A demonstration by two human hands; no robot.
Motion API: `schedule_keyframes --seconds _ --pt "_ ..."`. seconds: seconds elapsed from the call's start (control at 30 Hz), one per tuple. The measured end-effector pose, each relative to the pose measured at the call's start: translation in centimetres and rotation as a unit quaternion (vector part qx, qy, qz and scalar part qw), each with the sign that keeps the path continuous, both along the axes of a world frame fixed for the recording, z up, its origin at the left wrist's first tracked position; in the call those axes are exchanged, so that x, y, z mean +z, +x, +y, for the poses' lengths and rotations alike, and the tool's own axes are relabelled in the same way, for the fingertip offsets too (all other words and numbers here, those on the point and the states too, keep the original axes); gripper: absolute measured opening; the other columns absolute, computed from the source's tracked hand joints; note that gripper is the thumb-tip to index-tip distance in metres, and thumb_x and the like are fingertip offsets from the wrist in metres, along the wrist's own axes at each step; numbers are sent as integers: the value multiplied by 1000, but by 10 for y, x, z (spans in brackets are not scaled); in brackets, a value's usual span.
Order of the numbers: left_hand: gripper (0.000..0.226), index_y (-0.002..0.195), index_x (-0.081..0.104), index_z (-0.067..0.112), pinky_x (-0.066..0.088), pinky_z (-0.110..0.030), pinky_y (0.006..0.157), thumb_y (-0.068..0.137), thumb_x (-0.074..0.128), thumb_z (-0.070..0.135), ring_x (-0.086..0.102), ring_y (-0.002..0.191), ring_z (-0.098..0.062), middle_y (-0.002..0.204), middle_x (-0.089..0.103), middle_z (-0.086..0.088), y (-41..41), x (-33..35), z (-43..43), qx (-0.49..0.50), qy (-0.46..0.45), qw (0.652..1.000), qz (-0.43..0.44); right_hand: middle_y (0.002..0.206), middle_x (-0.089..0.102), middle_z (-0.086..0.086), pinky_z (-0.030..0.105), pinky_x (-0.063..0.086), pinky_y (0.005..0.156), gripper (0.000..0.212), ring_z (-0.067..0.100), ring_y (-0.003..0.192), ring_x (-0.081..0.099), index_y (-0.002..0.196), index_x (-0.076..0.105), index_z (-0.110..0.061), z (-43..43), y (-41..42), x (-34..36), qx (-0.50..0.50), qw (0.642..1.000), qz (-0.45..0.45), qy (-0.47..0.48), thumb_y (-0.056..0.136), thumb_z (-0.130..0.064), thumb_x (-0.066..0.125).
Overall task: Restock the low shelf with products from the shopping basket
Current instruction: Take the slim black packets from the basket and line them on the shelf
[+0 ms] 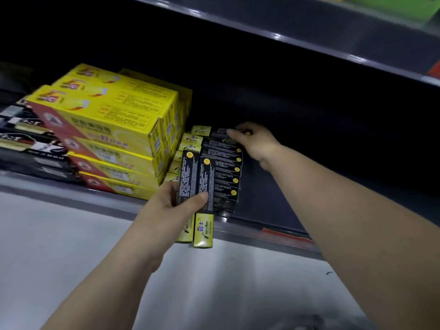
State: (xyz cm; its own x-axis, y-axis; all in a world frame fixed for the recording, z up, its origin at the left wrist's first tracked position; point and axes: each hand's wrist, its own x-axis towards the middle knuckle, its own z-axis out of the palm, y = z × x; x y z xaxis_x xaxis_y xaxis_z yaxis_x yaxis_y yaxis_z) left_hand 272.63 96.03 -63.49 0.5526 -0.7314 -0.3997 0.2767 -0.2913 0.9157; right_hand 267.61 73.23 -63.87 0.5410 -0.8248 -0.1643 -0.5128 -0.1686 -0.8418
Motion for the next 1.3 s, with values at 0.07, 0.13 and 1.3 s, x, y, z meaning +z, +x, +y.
schedule_keyframes --seconds 0.07,0.13,1.3 --pt "26 106 62 23 45 -20 69 80 69 25 68 78 0 87 74 12 2 -2 0 2 -3 1000 4 110 61 2 24 47 77 34 16 96 57 118 58 -18 -2 8 -8 36 998 39 14 88 -36 62" --pt "25 105 62 22 45 -20 69 80 69 25 68 78 0 87 74 11 3 -3 0 7 -7 1000 7 117 61 4 28 48 85 34 19 102 57 121 57 -20 -2 13 -11 60 995 78 -10 91 -35 58" --pt "32 104 53 32 46 -16 45 81 67 13 62 53 -6 77 68 17 16 3 3 -33 -43 998 -41 101 59 -1 18 51 66 26 11 85 58 105 51 -22 -8 13 9 -61 995 -77 -11 86 -34 65"
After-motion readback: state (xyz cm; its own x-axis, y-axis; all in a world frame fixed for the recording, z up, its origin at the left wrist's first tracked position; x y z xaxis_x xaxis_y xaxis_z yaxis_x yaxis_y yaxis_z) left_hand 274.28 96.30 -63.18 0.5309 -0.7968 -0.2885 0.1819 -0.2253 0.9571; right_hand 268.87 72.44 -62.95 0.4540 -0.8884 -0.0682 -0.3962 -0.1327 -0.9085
